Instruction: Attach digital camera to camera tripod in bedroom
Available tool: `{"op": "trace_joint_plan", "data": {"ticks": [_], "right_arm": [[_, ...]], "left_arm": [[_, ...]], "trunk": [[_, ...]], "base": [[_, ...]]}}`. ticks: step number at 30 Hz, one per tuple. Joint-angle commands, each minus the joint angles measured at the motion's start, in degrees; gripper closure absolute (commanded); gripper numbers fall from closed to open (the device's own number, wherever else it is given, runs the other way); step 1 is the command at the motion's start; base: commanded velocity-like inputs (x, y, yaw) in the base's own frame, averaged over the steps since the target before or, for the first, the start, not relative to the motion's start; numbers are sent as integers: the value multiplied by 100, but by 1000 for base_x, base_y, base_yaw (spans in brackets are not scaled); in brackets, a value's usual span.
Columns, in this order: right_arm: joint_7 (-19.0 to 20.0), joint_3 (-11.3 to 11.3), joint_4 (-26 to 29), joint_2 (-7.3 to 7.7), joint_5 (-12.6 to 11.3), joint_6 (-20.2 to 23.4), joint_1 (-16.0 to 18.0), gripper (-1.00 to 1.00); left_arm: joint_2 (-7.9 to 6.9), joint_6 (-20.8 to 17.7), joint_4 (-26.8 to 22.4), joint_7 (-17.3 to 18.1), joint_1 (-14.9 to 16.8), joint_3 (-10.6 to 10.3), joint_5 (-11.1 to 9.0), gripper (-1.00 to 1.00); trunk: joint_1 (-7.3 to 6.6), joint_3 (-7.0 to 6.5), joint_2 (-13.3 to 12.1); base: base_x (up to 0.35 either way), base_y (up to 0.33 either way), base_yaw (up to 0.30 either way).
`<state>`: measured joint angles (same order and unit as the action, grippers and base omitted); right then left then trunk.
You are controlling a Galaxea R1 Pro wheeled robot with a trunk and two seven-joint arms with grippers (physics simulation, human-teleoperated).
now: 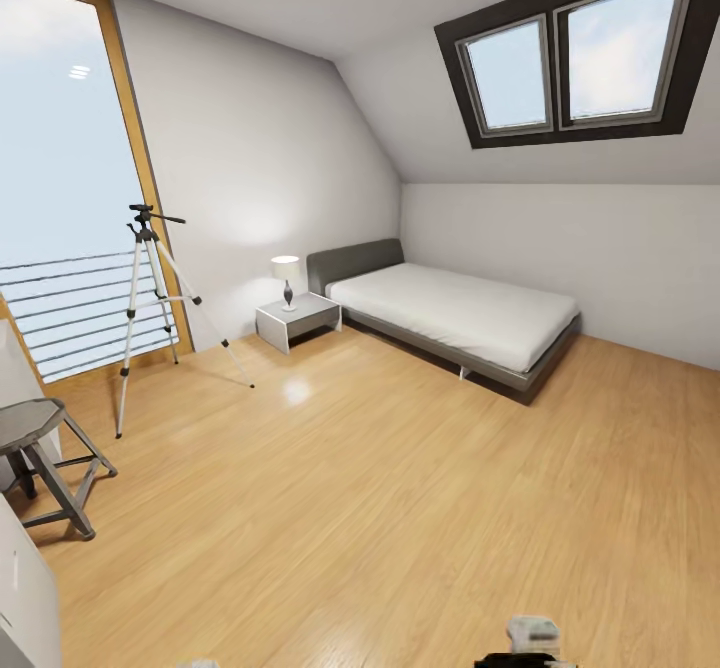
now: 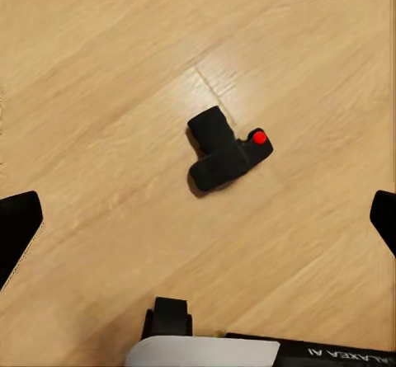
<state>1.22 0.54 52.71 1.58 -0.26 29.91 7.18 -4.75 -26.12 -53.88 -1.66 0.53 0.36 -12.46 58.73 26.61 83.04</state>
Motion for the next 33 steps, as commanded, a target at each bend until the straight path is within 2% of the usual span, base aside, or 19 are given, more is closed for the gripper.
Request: {"op": "trace_joint_plan", "data": {"ticks": [1, 5, 6, 7, 13, 17, 22, 23, 28, 30, 33], "right_arm": [[5, 11, 137, -5, -13, 298, 314, -100], [9, 17, 127, -22, -25, 736, 987, -100], [19, 20, 2, -27, -31, 914, 1340, -100], [23, 21, -84, -34, -33, 984, 1520, -100], [33, 29, -776, -70, -48, 1160, 2583, -100], [35, 32, -1142, -81, -133, 1194, 3080, -100], [39, 35, -1192, -90, -358, 1206, 3351, -100], [38, 36, -1157, -93, -446, 1196, 3399, -100], [7, 6, -1094, -102, -557, 1146, 3461, -100], [-4, -6, -1084, -94, -557, 1134, 3472, -100], [-9, -15, -1077, -81, -555, 1126, 3480, -100]], "left_arm": [[11, -429, -292, -154, 73, 3, -58, -100], [25, -1173, -576, -458, 537, 3, -85, -100], [29, -1471, -587, -556, 862, 5, -106, -100], [30, -1590, -554, -591, 1034, 6, -113, -100], [67, -1933, 30, -690, 2162, 8, -135, -100], [241, -1957, 561, -709, 2900, 4, -126, -100], [637, -1750, 909, -764, 3468, -16, -79, -100], [787, -1631, 978, -795, 3576, -35, -56, -100], [1035, -1367, 1075, -894, 3719, -50, -49, -100], [1091, -1286, 1086, -903, 3744, -52, -69, -100], [1276, -1218, 1085, -934, 3761, -53, -88, -100]], "trunk": [[0, 8, 4], [0, 8, 4], [0, 8, 4], [0, 8, 4], [0, 8, 4], [0, 8, 4], [0, 8, 4], [0, 8, 4], [0, 8, 4], [0, 8, 4], [0, 8, 4]], "base": [[0, 0, 0], [0, 0, 0], [0, 0, 0], [0, 0, 0], [0, 0, 0], [0, 0, 0], [0, 0, 0], [0, 0, 0], [0, 0, 0], [0, 0, 0], [0, 0, 0]]}}
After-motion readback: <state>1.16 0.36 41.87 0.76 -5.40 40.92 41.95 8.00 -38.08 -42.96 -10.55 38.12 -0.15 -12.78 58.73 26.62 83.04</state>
